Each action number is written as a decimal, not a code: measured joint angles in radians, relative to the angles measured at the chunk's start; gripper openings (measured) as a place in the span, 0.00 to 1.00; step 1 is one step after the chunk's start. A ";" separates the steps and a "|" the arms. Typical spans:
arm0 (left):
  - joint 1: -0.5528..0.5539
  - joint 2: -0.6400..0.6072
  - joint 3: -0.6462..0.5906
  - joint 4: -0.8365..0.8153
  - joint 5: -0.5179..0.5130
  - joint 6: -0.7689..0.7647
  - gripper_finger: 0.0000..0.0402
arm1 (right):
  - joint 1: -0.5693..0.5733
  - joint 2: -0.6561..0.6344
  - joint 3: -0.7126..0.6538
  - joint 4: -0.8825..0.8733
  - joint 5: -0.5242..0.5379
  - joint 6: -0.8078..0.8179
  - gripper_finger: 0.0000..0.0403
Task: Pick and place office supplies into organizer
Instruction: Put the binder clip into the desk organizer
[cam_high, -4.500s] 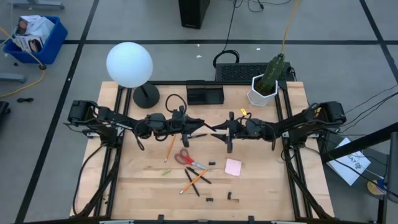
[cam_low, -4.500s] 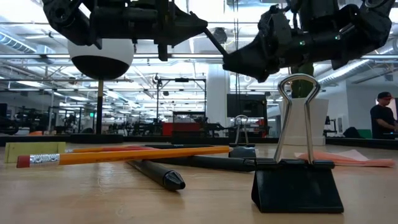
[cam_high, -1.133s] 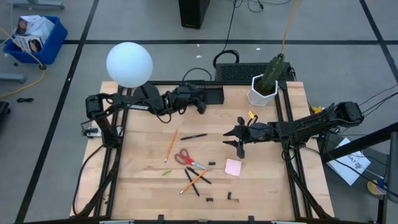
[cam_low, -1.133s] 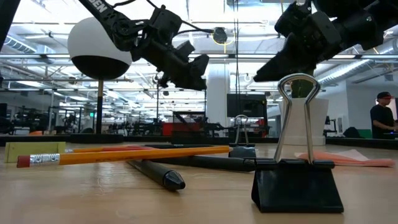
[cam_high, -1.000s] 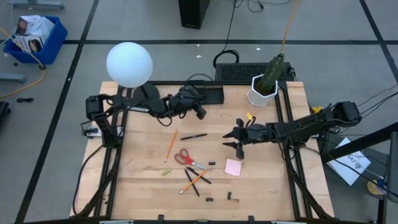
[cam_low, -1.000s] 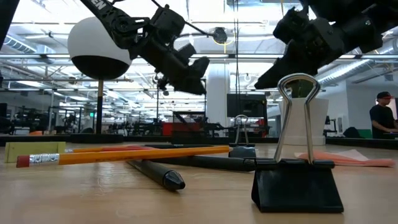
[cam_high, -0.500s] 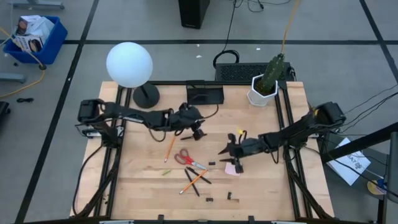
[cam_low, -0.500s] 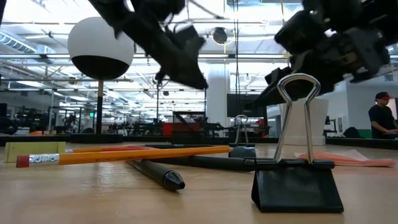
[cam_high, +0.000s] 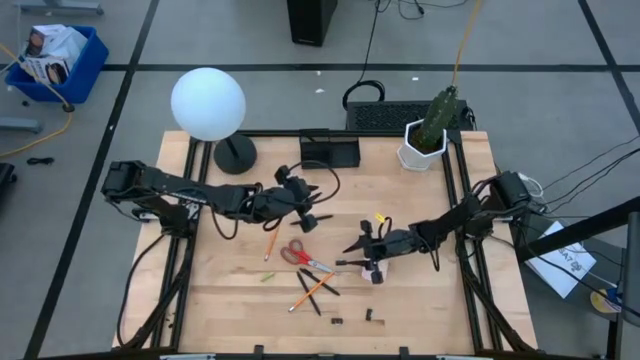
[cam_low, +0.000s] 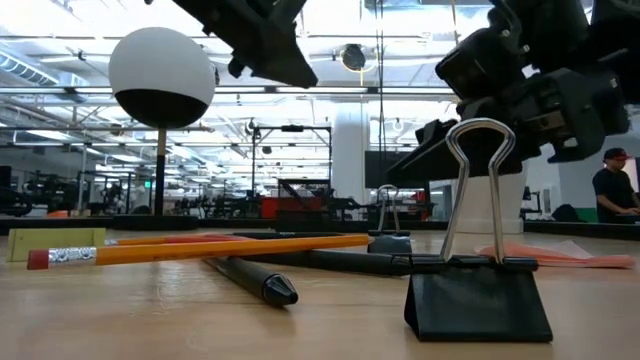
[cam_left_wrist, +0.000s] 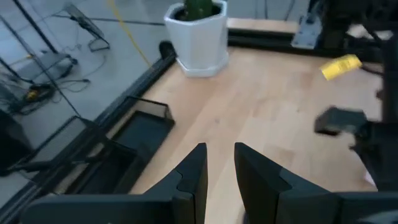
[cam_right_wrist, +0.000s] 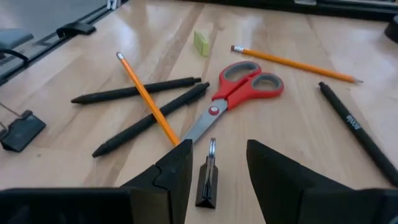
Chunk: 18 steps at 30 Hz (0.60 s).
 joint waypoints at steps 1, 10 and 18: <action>0.000 0.000 0.000 -0.005 -0.007 0.000 0.22 | 0.000 0.010 0.000 0.007 0.000 0.006 0.36; 0.000 0.002 0.000 -0.041 -0.065 -0.003 0.22 | 0.014 0.148 0.077 0.039 -0.005 0.047 0.36; -0.014 0.002 0.000 -0.045 -0.075 -0.001 0.22 | 0.014 0.143 0.084 0.032 -0.003 0.045 0.36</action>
